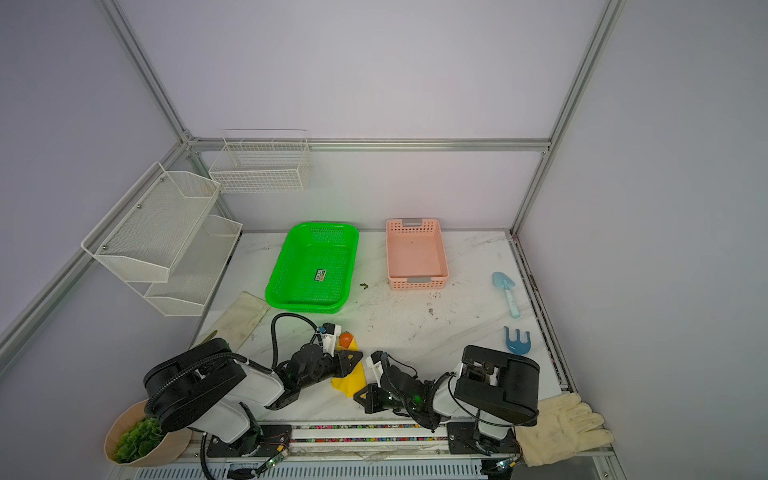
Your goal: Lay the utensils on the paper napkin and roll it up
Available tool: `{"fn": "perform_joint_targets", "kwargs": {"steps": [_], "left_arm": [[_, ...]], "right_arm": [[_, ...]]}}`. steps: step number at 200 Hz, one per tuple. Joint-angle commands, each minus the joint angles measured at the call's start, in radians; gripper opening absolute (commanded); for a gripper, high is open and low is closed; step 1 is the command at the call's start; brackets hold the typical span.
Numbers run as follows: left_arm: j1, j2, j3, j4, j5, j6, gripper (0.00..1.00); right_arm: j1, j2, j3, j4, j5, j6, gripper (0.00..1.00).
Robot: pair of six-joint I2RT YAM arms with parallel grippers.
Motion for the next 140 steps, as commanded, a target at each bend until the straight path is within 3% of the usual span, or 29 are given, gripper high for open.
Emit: {"fn": "perform_joint_targets", "kwargs": {"steps": [1,35,66,84,125,140], "left_arm": [[0.009,0.021,-0.021,-0.170,-0.027,0.028,0.28],[0.009,-0.014,-0.008,-0.201,-0.020,0.034,0.29],[0.012,-0.097,0.009,-0.291,-0.027,0.054,0.31],[0.019,-0.157,0.015,-0.342,-0.027,0.064,0.31],[0.033,-0.282,0.010,-0.417,-0.045,0.069,0.32],[0.038,-0.307,0.004,-0.425,-0.047,0.069,0.32]], "right_arm": [[0.007,0.008,-0.023,-0.042,0.034,0.023,0.00],[0.014,-0.121,0.013,-0.160,0.031,0.002,0.00],[0.014,-0.362,0.097,-0.461,0.113,-0.069,0.22],[-0.009,-0.443,0.120,-0.538,0.159,-0.087,0.35],[-0.080,-0.323,0.174,-0.535,0.102,-0.180,0.35],[-0.080,-0.253,0.205,-0.514,0.089,-0.221,0.30]]}}
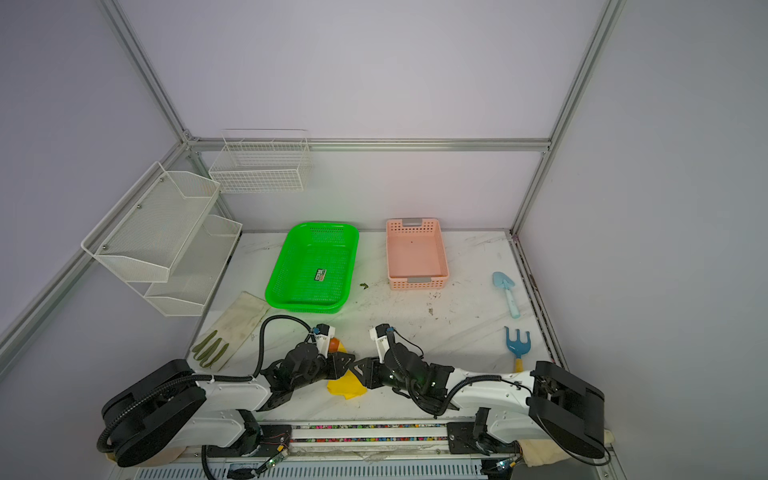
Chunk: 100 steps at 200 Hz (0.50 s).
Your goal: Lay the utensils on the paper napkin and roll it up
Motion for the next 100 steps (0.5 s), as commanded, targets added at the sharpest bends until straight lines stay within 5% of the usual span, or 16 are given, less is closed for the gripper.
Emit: {"fn": "perform_joint_targets", "kwargs": {"steps": [1,100], "left_arm": [[0.013,-0.044,0.001,-0.062,-0.022,0.034,0.32],[0.028,-0.302,0.022,-0.319,-0.082,0.019,0.34]], "right_arm": [[0.001,0.089,0.041,-0.052,-0.013,-0.084,0.30],[0.006,0.314,0.102,0.015,-0.032,-0.118,0.11]]}}
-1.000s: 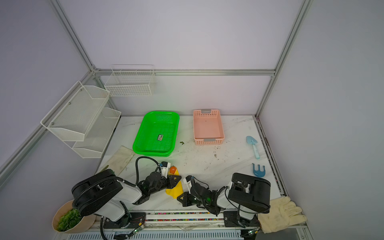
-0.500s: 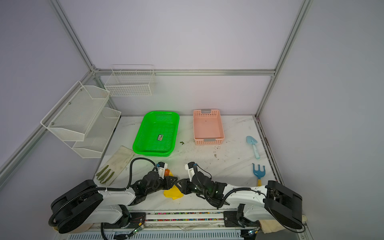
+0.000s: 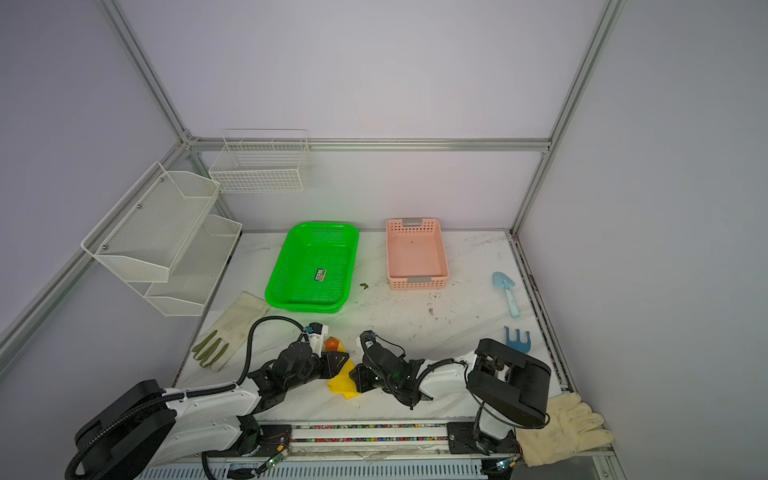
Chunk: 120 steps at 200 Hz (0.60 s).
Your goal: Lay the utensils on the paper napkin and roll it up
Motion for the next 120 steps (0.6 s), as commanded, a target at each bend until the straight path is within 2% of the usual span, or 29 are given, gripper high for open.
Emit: {"fn": "perform_joint_targets", "kwargs": {"steps": [1,33,51,82,120], "left_arm": [[0.008,-0.110,0.023,-0.138,-0.055,0.004,0.34],[0.008,-0.286,0.052,-0.435,-0.192,-0.043,0.37],[0.009,-0.339,0.045,-0.515,-0.202,-0.071,0.38],[0.010,-0.299,0.038,-0.507,-0.141,-0.085,0.50],[0.009,-0.211,0.037,-0.399,-0.073,-0.115,0.57]], "right_arm": [[0.006,0.023,-0.002,0.022,-0.009,-0.014,0.11],[0.022,0.033,-0.024,0.033,-0.006,-0.001,0.10],[0.030,0.033,-0.031,0.045,-0.005,0.007,0.10],[0.046,0.024,-0.030,0.053,0.001,0.021,0.09],[0.069,0.021,-0.029,0.062,0.012,0.040,0.09]]}}
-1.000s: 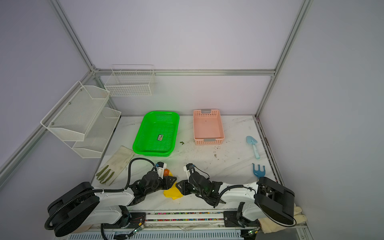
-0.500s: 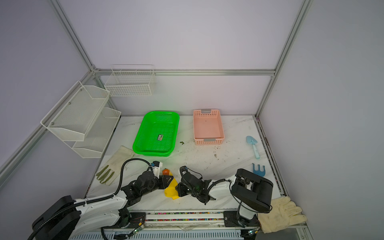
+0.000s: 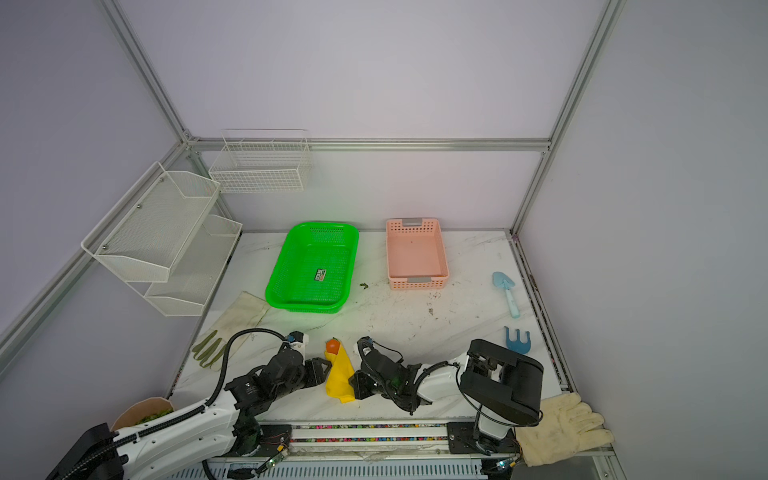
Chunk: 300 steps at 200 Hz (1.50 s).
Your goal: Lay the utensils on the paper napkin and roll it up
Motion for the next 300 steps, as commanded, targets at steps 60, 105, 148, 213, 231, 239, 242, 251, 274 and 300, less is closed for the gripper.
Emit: {"fn": "perform_joint_targets", "kwargs": {"steps": [60,105,148,213,231,239,242,251,274,300], "left_arm": [[0.008,-0.042,0.032,-0.007,0.004,-0.061,0.58],[0.011,-0.220,-0.033,0.007,0.007,-0.083,0.59],[0.010,-0.045,0.032,0.027,0.085,-0.025,0.59],[0.010,0.173,0.101,0.078,0.128,-0.005,0.58],[0.011,0.180,0.101,0.068,0.118,-0.007,0.53],[0.011,0.181,0.100,0.062,0.114,-0.006,0.50],[0.011,0.183,0.102,0.060,0.113,-0.005,0.49],[0.012,0.186,0.105,0.049,0.111,-0.005,0.46],[0.011,0.218,0.113,0.038,0.111,0.001,0.40],[0.011,0.275,0.126,0.050,0.117,0.008,0.36]], "right_arm": [[0.026,0.000,-0.025,0.025,0.024,0.038,0.09],[0.026,0.007,-0.028,0.028,0.024,0.040,0.08],[0.029,0.021,-0.011,0.030,0.018,0.039,0.08],[0.036,-0.012,-0.013,0.008,0.031,0.042,0.08],[0.036,-0.019,-0.016,0.007,0.032,0.045,0.07],[0.037,-0.022,-0.019,0.008,0.032,0.045,0.07],[0.037,-0.023,-0.020,0.008,0.032,0.046,0.07],[0.037,-0.028,-0.020,0.008,0.032,0.046,0.07],[0.037,-0.036,-0.017,0.008,0.029,0.048,0.07],[0.041,-0.036,-0.018,0.013,0.027,0.053,0.06]]}}
